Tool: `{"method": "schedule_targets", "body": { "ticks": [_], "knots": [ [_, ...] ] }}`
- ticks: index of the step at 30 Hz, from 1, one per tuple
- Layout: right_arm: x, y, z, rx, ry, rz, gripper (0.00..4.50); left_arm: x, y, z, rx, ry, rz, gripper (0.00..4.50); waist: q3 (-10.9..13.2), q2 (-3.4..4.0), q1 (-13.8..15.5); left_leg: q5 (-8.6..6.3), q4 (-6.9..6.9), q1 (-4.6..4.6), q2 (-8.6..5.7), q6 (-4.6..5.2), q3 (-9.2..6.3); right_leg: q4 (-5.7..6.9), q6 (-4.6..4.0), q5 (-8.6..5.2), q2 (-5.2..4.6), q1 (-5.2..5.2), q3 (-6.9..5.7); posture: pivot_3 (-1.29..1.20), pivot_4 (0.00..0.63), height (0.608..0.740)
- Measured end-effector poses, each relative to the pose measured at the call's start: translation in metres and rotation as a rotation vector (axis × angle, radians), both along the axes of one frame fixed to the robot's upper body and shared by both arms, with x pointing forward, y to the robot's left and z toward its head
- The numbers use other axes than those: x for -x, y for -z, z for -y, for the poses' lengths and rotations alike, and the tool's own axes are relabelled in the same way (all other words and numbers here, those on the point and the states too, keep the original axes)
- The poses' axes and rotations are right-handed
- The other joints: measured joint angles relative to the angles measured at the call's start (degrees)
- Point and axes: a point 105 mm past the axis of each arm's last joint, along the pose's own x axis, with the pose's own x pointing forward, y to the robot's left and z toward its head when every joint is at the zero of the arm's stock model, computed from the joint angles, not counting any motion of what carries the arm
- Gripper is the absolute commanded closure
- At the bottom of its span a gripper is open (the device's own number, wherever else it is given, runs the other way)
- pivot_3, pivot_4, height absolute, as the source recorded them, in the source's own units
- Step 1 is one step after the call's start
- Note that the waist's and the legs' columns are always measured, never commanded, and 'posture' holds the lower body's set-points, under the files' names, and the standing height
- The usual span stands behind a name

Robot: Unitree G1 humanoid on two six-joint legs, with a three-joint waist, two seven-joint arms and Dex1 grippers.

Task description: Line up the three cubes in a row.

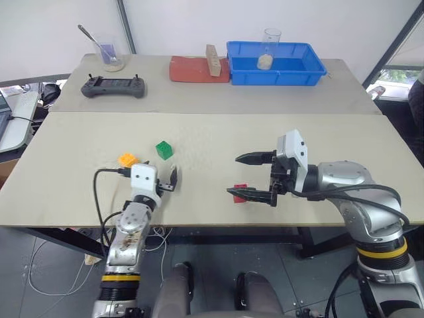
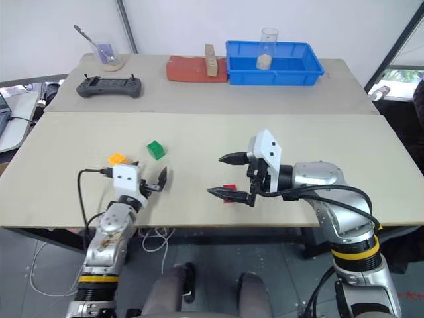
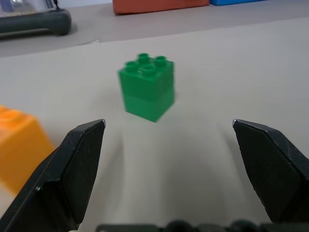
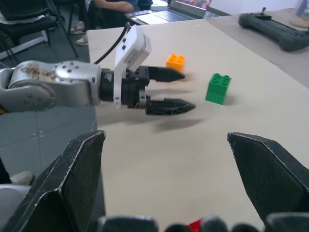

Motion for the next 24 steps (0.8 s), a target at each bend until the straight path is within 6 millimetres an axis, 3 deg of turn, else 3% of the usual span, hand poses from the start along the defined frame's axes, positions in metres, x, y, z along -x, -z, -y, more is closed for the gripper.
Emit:
{"method": "schedule_targets", "body": {
  "ticks": [16,24],
  "knots": [
    [-0.005,-0.003,0.006,0.015,0.052,0.014,0.02,-0.051,-0.006,0.009,0.004,-0.140,0.019,0.00,0.05,-0.09,0.02,0.00,0.07,-0.03,0.00,0.01,-0.07,0.01,0.27,0.15,0.06,0.04,0.00,0.00,0.150,0.740],
    [-0.004,-0.004,0.006,0.019,0.067,0.028,0.02,-0.070,-0.012,0.000,-0.008,-0.190,0.037,0.00,0.11,-0.18,-0.01,0.00,0.07,-0.04,0.00,0.01,-0.07,0.01,0.34,0.19,0.07,0.03,0.00,0.00,0.150,0.740]
  ]
}}
